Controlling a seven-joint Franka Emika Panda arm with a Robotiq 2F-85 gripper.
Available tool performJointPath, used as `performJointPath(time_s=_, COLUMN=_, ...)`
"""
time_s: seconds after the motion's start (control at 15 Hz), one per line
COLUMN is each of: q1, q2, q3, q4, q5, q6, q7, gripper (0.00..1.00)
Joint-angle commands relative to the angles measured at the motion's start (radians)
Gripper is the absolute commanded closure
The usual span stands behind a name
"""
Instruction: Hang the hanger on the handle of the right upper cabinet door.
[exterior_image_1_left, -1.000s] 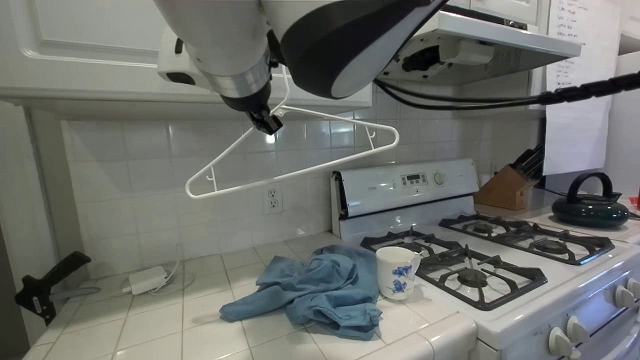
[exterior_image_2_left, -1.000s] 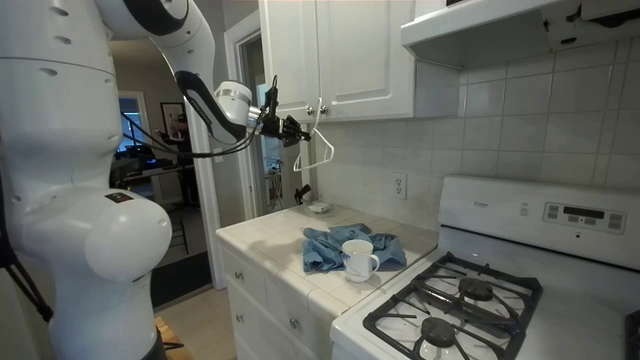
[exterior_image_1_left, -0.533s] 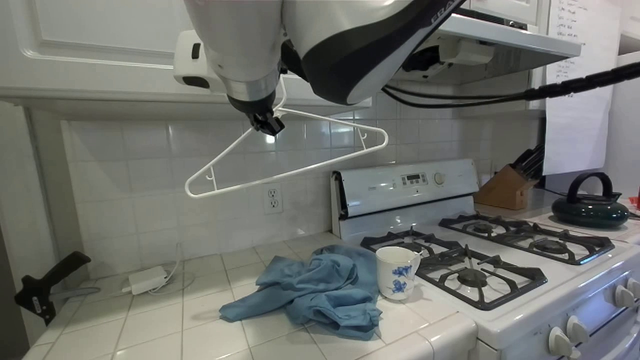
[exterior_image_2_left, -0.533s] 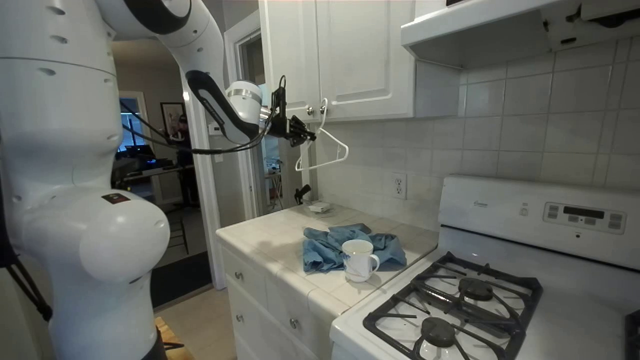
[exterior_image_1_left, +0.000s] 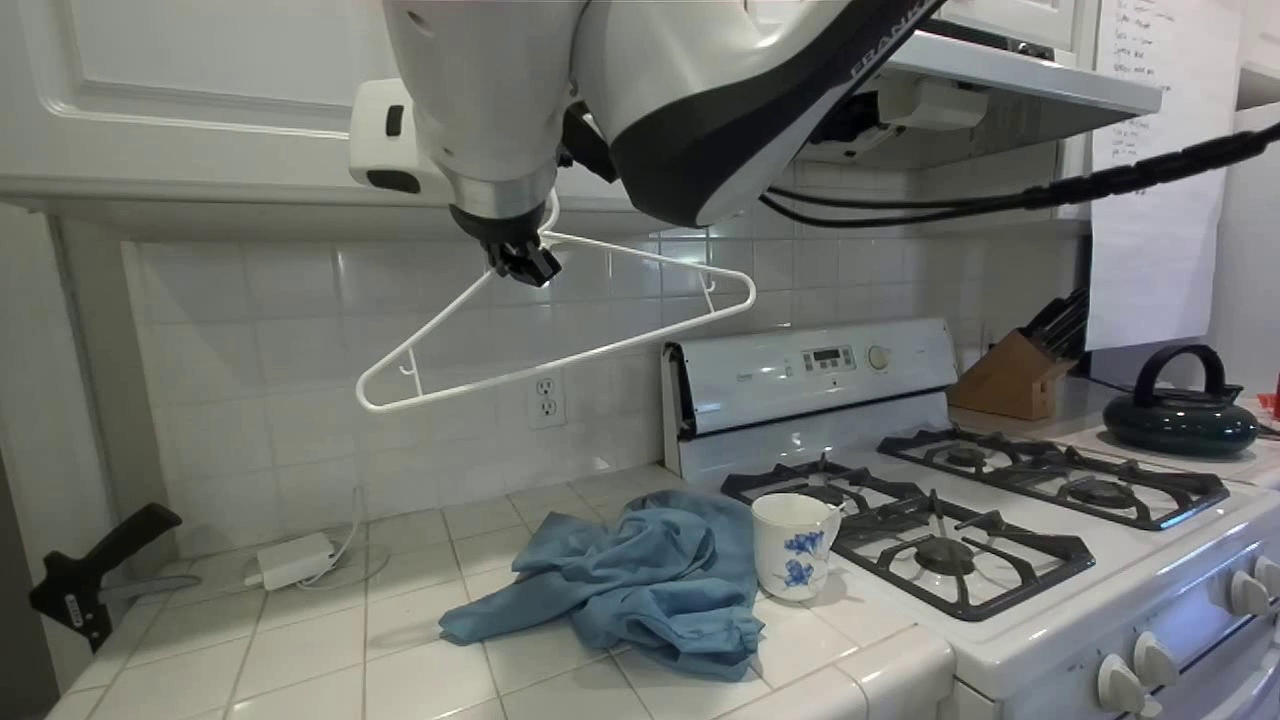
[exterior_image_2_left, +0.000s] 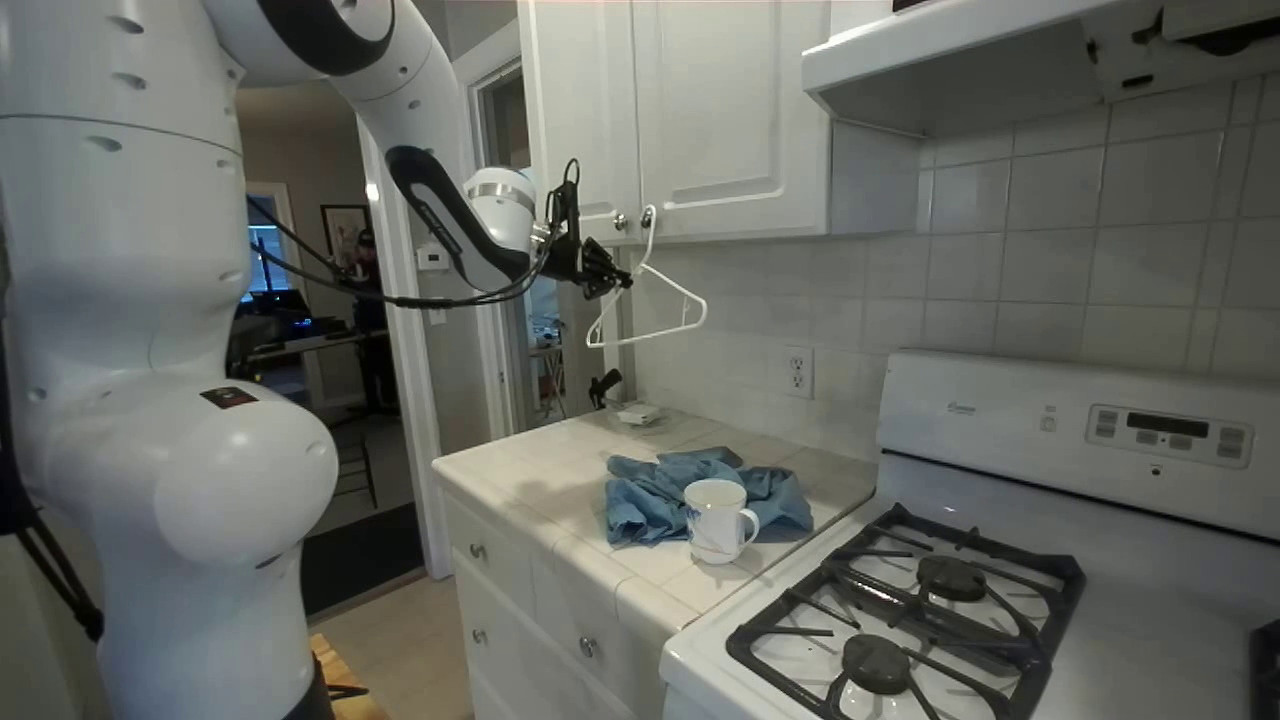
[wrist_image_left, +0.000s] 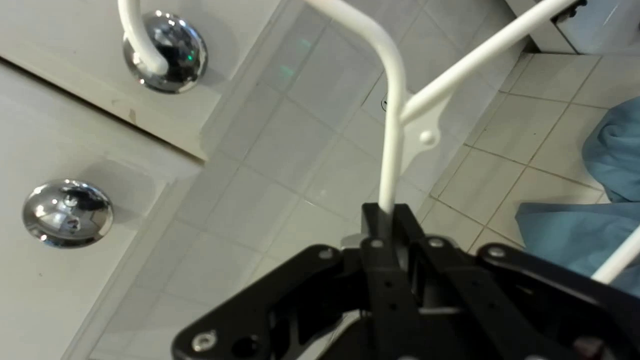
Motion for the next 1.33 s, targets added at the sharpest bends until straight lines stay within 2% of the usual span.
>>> performJointPath(time_s=0.0, q1=-0.007, q2=0.034, q3=-0.006, q4=0.044, q5=-0.036, q6=0.049, q7=-0.028, gripper=0.98)
performJointPath(time_s=1.0, q1=-0.006, q2=0.098, q3=-0.012, q4=0.102, q5=-0.024, q6=0.079, q7=-0.024, gripper=0.98)
performJointPath(time_s=1.07, q1=-0.005, q2=0.100, q3=-0.012, q4=0.102, q5=-0.017, q6=0.076, q7=-0.029, gripper=0.67)
performJointPath(time_s=1.13, q1=-0.003, q2=0.098, q3=-0.010, q4=0.103, q5=-0.013, q6=0.070, q7=-0.033, gripper=0.66)
performJointPath(time_s=1.27, q1=0.004, q2=0.090, q3=-0.006, q4=0.105, q5=-0.008, q6=0.050, q7=-0.047, gripper=0.53)
